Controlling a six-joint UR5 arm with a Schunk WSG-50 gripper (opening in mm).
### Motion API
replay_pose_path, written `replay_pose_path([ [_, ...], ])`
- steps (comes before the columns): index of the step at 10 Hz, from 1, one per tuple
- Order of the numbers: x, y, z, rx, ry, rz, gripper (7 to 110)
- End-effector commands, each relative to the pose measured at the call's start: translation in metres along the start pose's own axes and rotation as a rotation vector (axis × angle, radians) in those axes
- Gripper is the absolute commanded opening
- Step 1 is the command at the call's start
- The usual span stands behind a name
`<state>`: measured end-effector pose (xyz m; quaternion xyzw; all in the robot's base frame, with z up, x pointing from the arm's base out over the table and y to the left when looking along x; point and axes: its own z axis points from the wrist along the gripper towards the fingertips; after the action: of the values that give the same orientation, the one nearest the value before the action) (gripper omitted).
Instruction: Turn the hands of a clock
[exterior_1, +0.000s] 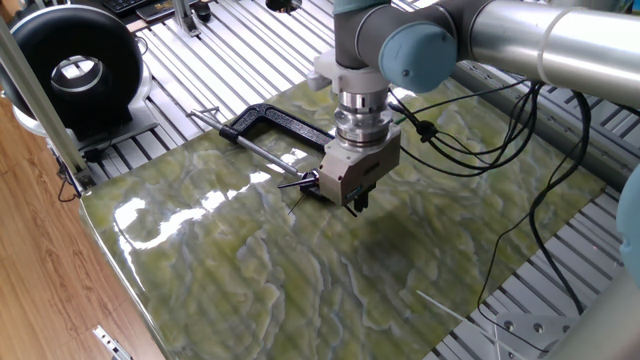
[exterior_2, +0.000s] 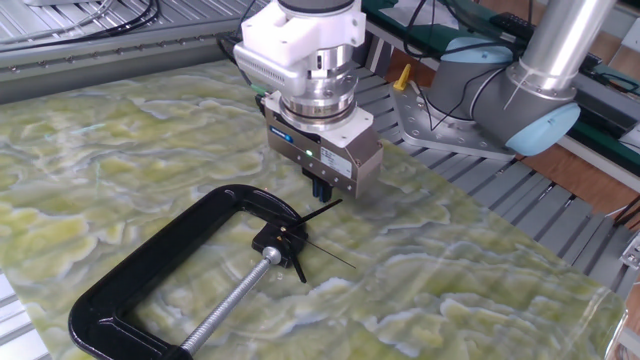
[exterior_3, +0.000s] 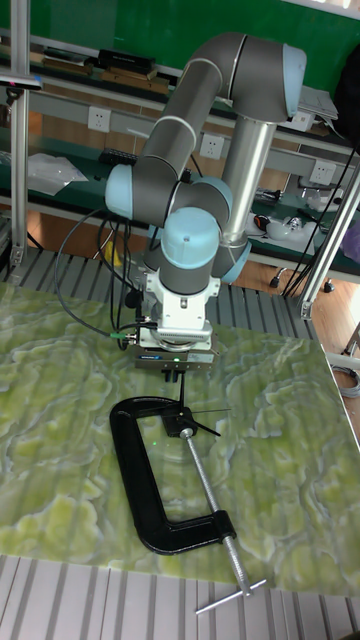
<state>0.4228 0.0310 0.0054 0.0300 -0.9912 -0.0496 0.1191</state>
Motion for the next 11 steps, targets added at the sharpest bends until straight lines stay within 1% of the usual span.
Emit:
replay_pose_path([
  [1,-0.002,0.010,0.002,-0.036,-0.009,0.011,7],
  [4,-0.006,0.021,0.001,-0.075,-0.023,0.031,7],
  [8,-0.009,0.027,0.000,-0.084,-0.029,0.046,7],
  [9,-0.010,0.031,-0.001,-0.093,-0.029,0.049,7],
  [11,-0.011,0.036,-0.001,-0.093,-0.029,0.058,7],
])
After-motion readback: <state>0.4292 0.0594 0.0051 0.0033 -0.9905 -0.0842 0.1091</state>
